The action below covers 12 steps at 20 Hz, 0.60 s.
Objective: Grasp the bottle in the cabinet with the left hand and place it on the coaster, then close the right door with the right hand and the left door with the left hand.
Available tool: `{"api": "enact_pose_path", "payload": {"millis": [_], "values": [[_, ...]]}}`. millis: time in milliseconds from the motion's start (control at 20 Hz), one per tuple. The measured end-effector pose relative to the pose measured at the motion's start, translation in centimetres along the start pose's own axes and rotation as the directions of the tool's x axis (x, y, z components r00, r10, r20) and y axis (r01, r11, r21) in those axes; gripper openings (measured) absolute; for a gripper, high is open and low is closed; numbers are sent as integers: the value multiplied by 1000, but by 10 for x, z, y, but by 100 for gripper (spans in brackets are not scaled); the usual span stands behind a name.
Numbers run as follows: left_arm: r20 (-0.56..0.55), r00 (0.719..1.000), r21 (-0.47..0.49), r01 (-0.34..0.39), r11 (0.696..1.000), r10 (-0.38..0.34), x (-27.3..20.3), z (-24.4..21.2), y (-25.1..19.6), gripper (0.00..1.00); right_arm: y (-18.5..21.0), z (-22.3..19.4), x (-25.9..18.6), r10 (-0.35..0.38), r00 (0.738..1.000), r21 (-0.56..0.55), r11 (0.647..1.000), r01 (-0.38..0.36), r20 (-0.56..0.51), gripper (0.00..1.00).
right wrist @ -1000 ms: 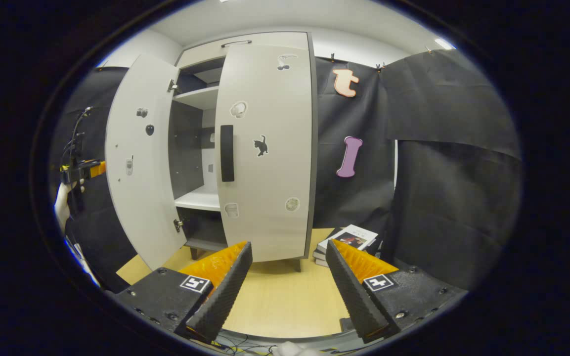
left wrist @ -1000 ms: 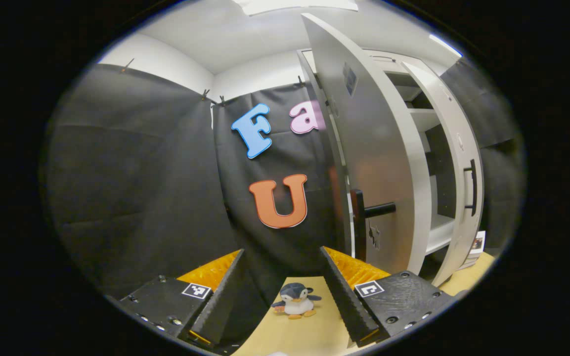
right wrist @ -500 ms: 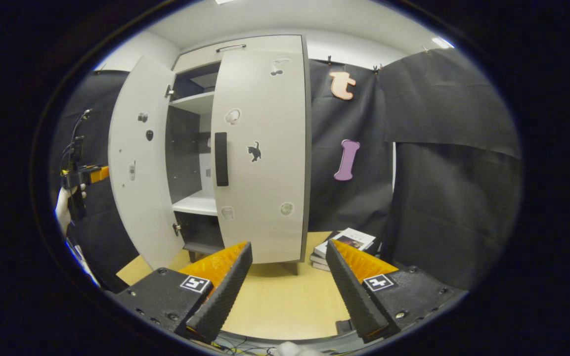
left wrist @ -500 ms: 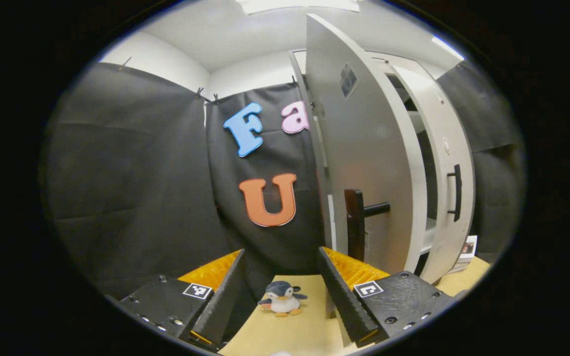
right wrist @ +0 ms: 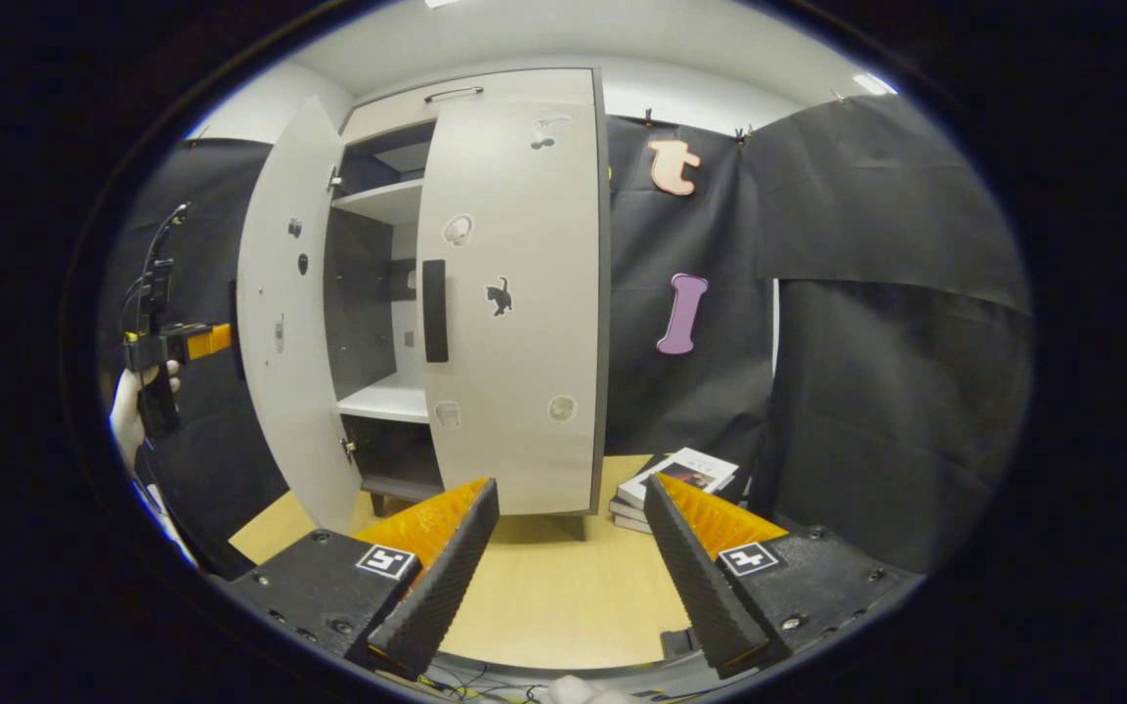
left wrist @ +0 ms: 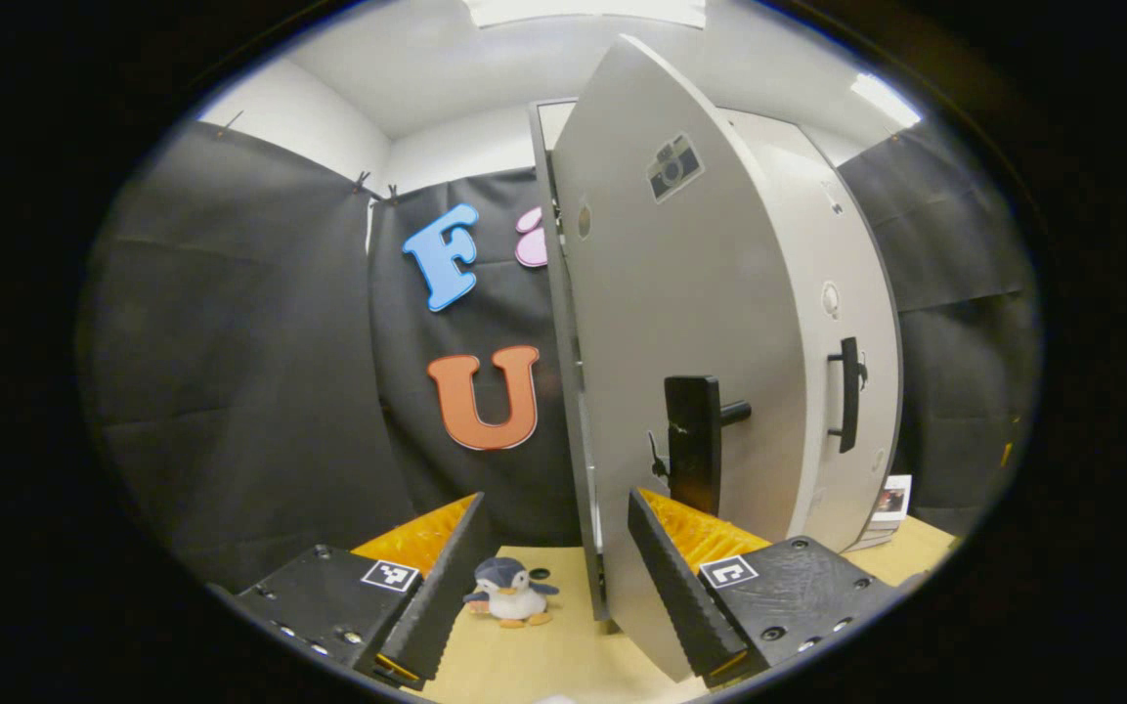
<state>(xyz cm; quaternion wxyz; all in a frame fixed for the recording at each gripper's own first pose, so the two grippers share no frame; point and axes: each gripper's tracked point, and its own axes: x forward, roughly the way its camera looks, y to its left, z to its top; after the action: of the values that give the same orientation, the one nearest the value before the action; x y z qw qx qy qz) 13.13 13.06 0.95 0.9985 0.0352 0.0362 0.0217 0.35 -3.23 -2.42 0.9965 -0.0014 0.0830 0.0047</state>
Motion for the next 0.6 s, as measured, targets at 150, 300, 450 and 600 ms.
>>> {"api": "enact_pose_path", "payload": {"millis": [150,300,450,600], "values": [[6,999,-10,38,999,-38,5,1,-19,92,3,0,-2,5,1000,-4,1000,-5,-1,98],[7,998,-28,63,998,-63,10,0,-34,89,5,0,-3,5,1000,-3,1000,-5,3,98],[2,995,-36,102,994,-102,13,0,-52,92,1,5,-4,7,1000,2,1000,-7,9,98],[-3,992,-13,127,992,-127,12,-1,-64,97,0,5,-6,3,1000,0,1000,-3,12,98]]}}
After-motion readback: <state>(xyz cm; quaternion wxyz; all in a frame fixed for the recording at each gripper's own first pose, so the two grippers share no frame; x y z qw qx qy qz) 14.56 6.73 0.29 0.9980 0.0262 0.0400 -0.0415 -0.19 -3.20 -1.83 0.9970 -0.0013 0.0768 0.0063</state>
